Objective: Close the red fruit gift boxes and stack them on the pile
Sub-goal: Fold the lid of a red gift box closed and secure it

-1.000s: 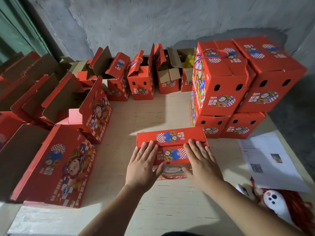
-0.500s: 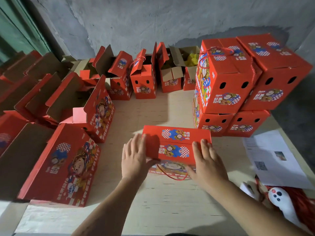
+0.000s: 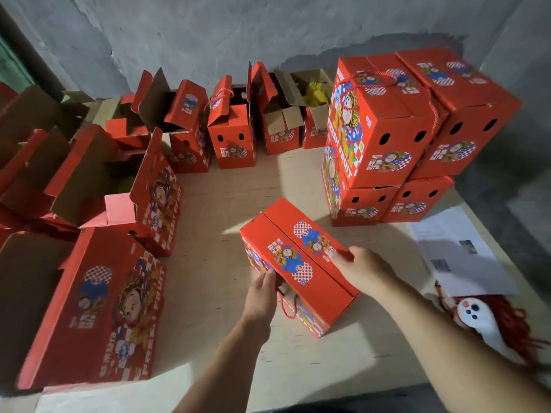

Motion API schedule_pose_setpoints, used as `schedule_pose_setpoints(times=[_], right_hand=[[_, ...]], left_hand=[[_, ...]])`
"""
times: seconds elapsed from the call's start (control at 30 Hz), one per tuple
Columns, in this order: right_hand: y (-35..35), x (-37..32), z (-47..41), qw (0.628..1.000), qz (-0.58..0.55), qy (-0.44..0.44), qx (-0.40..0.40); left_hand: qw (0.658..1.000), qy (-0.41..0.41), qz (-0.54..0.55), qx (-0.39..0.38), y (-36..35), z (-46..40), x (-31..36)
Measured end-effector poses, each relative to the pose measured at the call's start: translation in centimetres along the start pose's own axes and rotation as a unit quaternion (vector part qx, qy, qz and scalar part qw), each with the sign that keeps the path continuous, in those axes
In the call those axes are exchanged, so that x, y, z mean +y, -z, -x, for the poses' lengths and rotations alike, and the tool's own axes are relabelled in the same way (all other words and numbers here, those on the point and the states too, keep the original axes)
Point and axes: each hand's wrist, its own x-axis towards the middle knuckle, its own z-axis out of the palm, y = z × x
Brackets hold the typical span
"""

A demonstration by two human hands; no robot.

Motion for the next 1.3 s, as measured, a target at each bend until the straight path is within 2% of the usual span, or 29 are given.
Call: schedule_pose_setpoints(times=[0.1,0.17,0.2,0.23,0.33,0.4,0.5,0.53,0.6,0.67,0.73,0.77,0.87,0.97,1.03,1.1,1.13,1.23,1.3], right_hand=[[0.2,0.0,0.8,0.998,-0.042,-0.003,-0.046],[-2.0,0.2,2.1,0.980,-0.166,-0.009,-0.111],[-3.3,0.0,2.8,0.966,-0.234,-0.010,-0.108],[-4.7,-0.1,3.3,0.954,-0.294,0.005,-0.064],[-6.2,-1.5,3.9,0.910,-0.376,0.050,0.166],[-5.7,-3.3,4.7,0.886,-0.401,0.099,0.209],[-4.8,-7.2,7.6,0.849,-0.461,0.234,0.109],[-4.8,-8.3,8.5,0.846,-0.463,0.256,0.066],[-5.2,-9.5,9.8,0.866,-0.437,0.242,-0.014],[-5.3,-9.5,10.4,0.889,-0.404,0.204,-0.065],[-3.7,-9.3,10.1,0.885,-0.431,0.162,-0.074],[-2.2,-9.6,9.8,0.876,-0.458,0.140,-0.053],[3.9,-12.0,9.4,0.833,-0.533,0.146,-0.024],[8.5,-14.0,9.9,0.754,-0.610,0.241,-0.047],[9.5,-14.6,10.9,0.734,-0.615,0.281,-0.061],[8.5,-14.5,11.4,0.720,-0.630,0.277,-0.091],[7.7,-14.4,11.6,0.726,-0.631,0.252,-0.107],[6.2,-14.3,11.1,0.839,-0.513,0.163,-0.083],[7.2,-14.8,11.1,0.865,-0.470,0.157,-0.075]], left_hand=[[0.994,-0.034,0.102,0.015,0.6,0.3,1.2],[0.990,-0.078,0.114,0.004,1.5,0.5,2.0],[0.988,-0.098,0.117,-0.012,1.9,0.7,2.5],[0.986,-0.118,0.111,-0.030,2.3,1.0,3.1],[0.980,-0.173,0.083,-0.061,2.8,2.6,5.4],[0.969,-0.215,0.085,-0.092,2.7,3.5,6.8],[0.942,-0.287,0.078,-0.154,2.4,5.1,8.7],[0.935,-0.302,0.057,-0.175,2.3,5.4,9.1],[0.927,-0.321,-0.021,-0.196,2.6,5.9,9.3],[0.909,-0.365,-0.144,-0.140,3.6,6.0,9.3],[0.871,-0.417,-0.259,-0.017,5.2,5.2,9.5],[0.875,-0.414,-0.251,0.023,5.9,4.9,9.7],[0.947,-0.312,-0.064,0.052,7.1,4.2,9.7],[0.959,-0.279,0.004,0.040,6.6,3.8,8.6],[0.965,-0.259,0.030,0.017,6.0,3.7,7.3],[0.977,-0.208,0.045,0.008,5.5,3.4,5.8],[0.983,-0.175,0.053,0.003,5.3,3.2,5.1],[0.993,-0.096,0.060,-0.032,4.7,3.0,3.2],[0.992,-0.094,0.068,-0.053,4.5,3.3,3.1]])
